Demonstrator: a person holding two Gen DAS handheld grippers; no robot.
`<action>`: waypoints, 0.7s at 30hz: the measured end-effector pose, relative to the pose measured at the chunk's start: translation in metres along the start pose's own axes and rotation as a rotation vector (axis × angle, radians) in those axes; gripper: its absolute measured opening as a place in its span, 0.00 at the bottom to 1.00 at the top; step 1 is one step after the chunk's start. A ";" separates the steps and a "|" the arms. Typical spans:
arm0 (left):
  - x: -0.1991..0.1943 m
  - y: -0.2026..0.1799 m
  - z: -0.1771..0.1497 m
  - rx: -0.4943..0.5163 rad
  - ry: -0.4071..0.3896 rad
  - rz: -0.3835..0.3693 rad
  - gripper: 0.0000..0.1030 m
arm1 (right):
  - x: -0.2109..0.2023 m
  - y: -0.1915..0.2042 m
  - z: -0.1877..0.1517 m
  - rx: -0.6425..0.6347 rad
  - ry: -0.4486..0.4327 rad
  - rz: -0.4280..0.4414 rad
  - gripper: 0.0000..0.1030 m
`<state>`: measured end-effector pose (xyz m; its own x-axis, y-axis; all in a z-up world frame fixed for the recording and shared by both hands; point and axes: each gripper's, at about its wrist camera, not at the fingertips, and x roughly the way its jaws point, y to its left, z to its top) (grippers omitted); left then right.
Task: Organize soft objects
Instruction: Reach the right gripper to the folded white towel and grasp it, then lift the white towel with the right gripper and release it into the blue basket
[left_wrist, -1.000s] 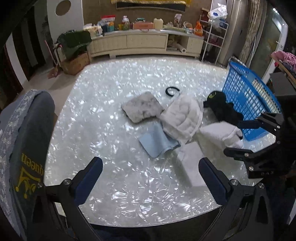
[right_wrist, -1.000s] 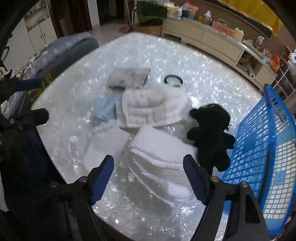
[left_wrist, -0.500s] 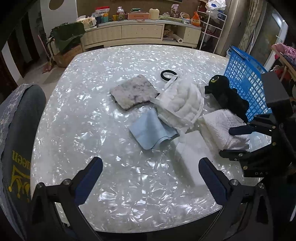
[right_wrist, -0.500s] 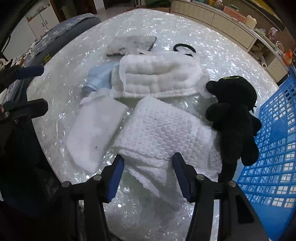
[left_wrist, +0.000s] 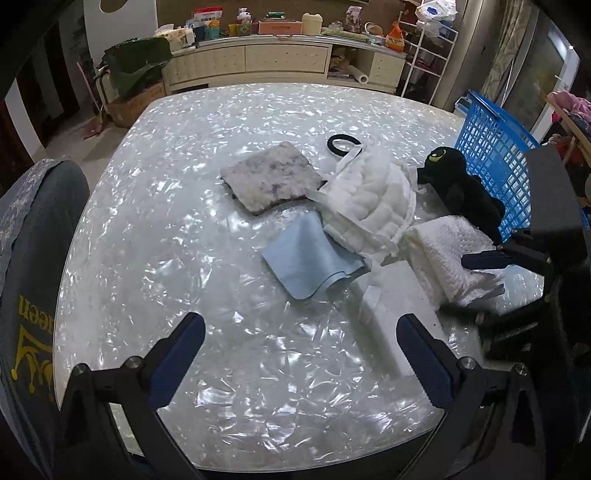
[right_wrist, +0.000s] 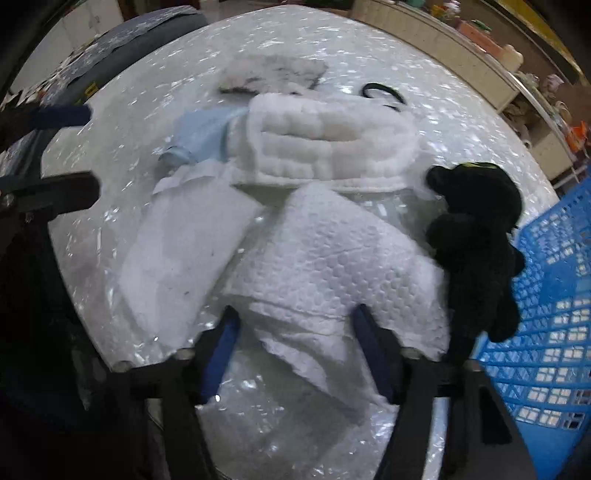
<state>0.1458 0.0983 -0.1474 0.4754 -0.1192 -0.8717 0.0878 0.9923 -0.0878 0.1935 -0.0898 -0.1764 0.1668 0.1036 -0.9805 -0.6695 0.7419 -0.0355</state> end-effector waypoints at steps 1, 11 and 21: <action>0.000 0.001 0.000 -0.002 0.000 -0.002 1.00 | 0.001 -0.003 0.001 0.013 0.001 -0.001 0.41; -0.011 0.011 -0.005 -0.022 -0.008 -0.019 1.00 | -0.010 -0.005 0.001 0.082 -0.048 -0.036 0.19; -0.048 0.015 -0.002 -0.044 -0.060 0.011 1.00 | -0.058 0.002 0.005 0.131 -0.160 0.043 0.17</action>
<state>0.1225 0.1188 -0.1074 0.5277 -0.1088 -0.8424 0.0440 0.9939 -0.1008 0.1863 -0.0908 -0.1190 0.2601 0.2333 -0.9370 -0.5806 0.8131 0.0413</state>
